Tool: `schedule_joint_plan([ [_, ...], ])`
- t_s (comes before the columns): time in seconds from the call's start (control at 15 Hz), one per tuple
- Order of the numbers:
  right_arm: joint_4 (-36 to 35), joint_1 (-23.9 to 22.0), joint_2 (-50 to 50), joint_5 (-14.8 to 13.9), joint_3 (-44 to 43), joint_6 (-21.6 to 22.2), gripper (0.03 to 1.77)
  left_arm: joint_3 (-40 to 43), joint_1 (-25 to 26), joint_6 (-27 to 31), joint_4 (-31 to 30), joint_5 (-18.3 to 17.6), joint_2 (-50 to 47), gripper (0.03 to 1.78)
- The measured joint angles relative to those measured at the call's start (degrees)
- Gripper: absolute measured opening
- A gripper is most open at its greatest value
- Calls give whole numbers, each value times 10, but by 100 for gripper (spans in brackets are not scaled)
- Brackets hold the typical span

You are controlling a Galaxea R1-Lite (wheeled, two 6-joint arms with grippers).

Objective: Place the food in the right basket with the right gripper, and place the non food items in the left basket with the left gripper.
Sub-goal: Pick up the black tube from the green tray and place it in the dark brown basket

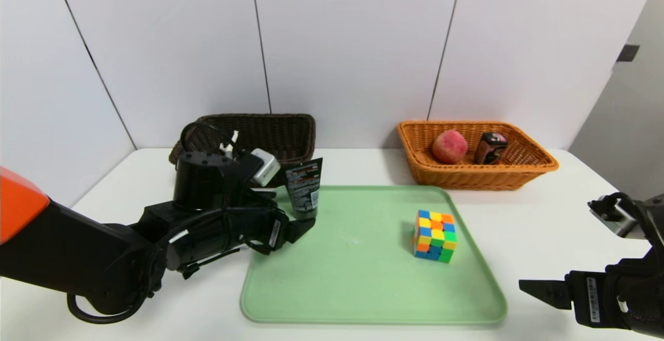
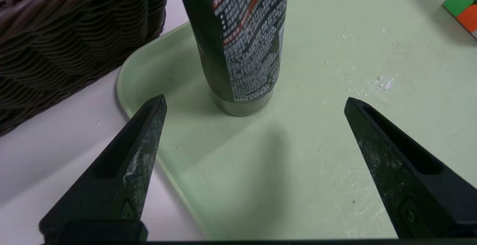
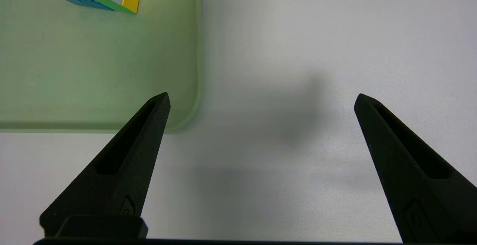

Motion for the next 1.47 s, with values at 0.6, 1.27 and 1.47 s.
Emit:
schedule_joint_plan([
  [0.6, 1, 0, 6, 3, 0, -2, 171, -67, 0, 3, 0, -12, 58, 169],
  [1.27, 0, 3, 16, 2, 0, -4, 171, -111, 0, 2, 0, -19, 100, 169],
  [1.47, 0, 4, 17, 2, 0, -4, 171, -123, 0, 2, 0, -20, 108, 169],
])
